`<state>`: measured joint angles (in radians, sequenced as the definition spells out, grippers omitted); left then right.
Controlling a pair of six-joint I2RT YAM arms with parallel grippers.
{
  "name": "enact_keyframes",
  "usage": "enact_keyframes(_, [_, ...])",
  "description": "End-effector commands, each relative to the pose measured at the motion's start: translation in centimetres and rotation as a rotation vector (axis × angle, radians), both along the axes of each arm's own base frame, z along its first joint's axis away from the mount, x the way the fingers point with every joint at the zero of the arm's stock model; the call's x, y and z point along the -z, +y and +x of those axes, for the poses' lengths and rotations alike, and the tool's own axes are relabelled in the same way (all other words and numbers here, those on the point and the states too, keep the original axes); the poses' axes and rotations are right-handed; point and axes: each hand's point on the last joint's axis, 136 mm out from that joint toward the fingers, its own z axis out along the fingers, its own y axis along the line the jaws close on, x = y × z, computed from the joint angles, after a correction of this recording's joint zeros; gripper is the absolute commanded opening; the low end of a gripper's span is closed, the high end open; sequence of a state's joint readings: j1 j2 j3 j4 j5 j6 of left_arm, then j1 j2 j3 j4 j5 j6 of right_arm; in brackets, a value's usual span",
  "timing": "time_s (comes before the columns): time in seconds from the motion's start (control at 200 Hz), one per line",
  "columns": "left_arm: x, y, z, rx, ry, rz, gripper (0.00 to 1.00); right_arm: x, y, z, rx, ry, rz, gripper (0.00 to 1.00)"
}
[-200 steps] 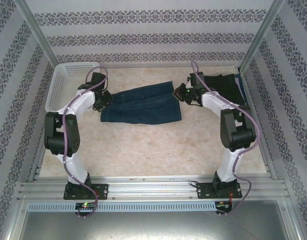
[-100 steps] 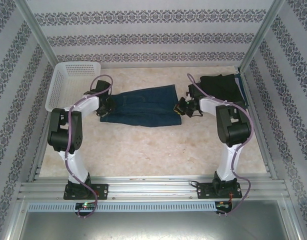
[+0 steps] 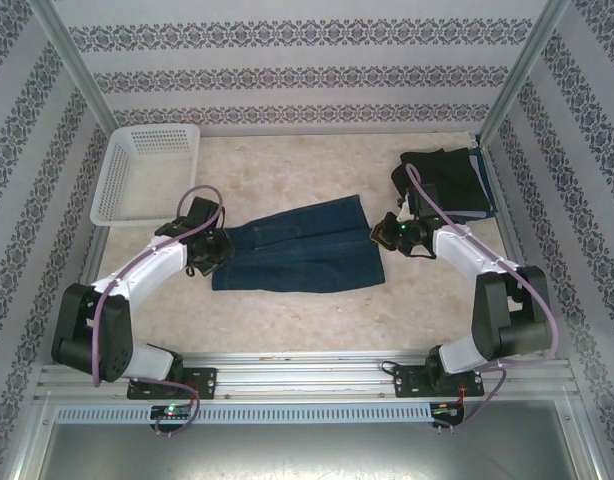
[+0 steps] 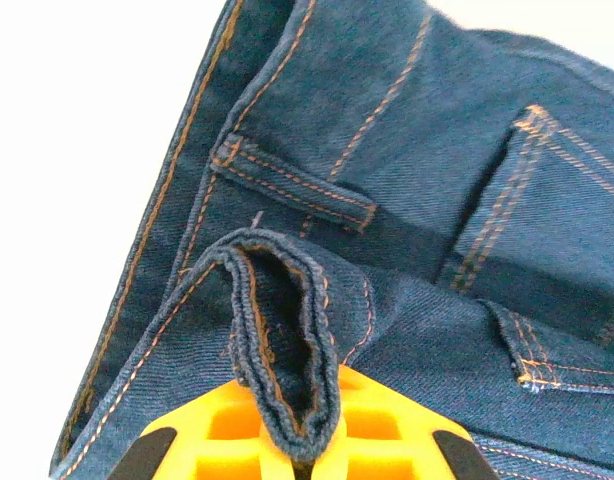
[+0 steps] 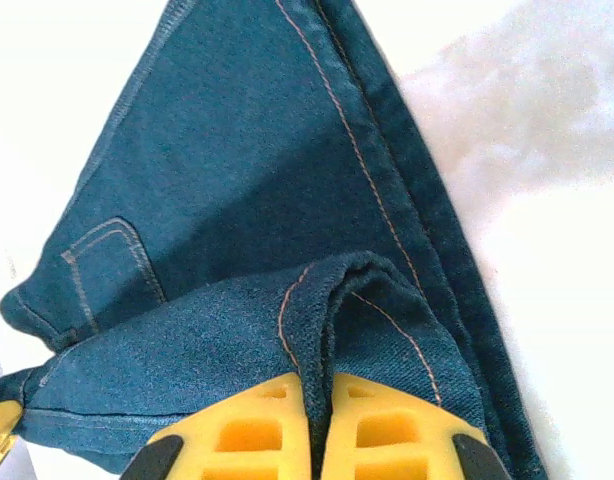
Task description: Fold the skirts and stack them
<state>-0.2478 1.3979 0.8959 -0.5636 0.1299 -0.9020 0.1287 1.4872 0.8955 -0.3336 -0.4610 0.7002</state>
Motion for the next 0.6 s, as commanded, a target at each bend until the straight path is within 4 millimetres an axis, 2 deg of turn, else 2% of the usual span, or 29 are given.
enact_keyframes(0.0, [-1.1, 1.4, 0.5, -0.015, 0.014, 0.084, 0.00, -2.0, 0.0, 2.0, 0.013, -0.055, -0.007, 0.00])
enact_keyframes(0.12, [-0.8, 2.3, 1.7, -0.060, 0.028, 0.110, 0.00, -3.2, 0.5, 4.6, 0.016, -0.085, 0.011, 0.00])
enact_keyframes(0.315, [-0.8, 3.0, 4.5, -0.126, -0.016, 0.073, 0.01, -1.8, 0.7, 8.3, 0.068, -0.071, 0.025, 0.00])
enact_keyframes(0.475, [-1.3, 2.7, 5.5, -0.111, -0.022, 0.064, 0.04, -1.0, 0.9, 9.6, 0.070, -0.062, 0.036, 0.00])
enact_keyframes(0.595, [-3.5, 2.6, 5.4, -0.114, -0.071, 0.044, 0.03, -2.7, 0.7, 9.4, 0.077, -0.101, 0.038, 0.00])
